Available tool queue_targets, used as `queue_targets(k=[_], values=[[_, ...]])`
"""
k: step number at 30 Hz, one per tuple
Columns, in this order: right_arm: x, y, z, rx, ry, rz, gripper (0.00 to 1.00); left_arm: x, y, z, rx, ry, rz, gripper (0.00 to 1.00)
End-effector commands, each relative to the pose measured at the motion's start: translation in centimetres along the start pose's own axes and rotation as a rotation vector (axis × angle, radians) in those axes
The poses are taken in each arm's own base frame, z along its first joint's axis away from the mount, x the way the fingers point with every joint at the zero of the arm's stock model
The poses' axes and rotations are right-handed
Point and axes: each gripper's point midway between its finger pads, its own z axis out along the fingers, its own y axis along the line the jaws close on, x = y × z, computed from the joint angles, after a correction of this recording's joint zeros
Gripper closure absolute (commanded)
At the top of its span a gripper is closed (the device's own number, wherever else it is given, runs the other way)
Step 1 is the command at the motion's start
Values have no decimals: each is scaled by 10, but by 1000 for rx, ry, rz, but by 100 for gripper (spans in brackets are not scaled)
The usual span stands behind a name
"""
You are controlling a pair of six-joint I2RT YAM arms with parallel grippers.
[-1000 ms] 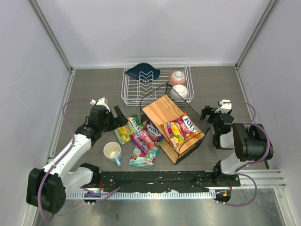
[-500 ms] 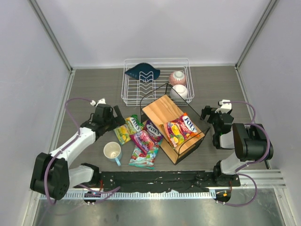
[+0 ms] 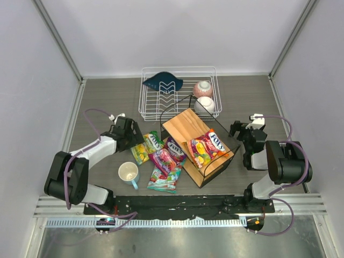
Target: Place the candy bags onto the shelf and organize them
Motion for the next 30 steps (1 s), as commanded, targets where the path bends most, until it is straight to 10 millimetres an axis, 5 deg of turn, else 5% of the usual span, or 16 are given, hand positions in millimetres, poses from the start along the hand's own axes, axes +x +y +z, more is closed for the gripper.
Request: queue_targets(k=[1,7,19,23,30], values=[[-28,3,5,-8,-90,-18,0,-25,-14,5,29,-66,-6,16],[-28,3,5,-8,-89,-18,0,-20,-15,11,29,-47,2,35],[-28,3,5,-7,-91,-18,0,-24,-15,0,41,-68,3,100],[-28,3,5,-8,-89,-18,0,-38,-17,-20,45,-119,-6,100],[-28,3,5,-8,-89,-18,0,-82,-20,-83,69,-298,-48,100]])
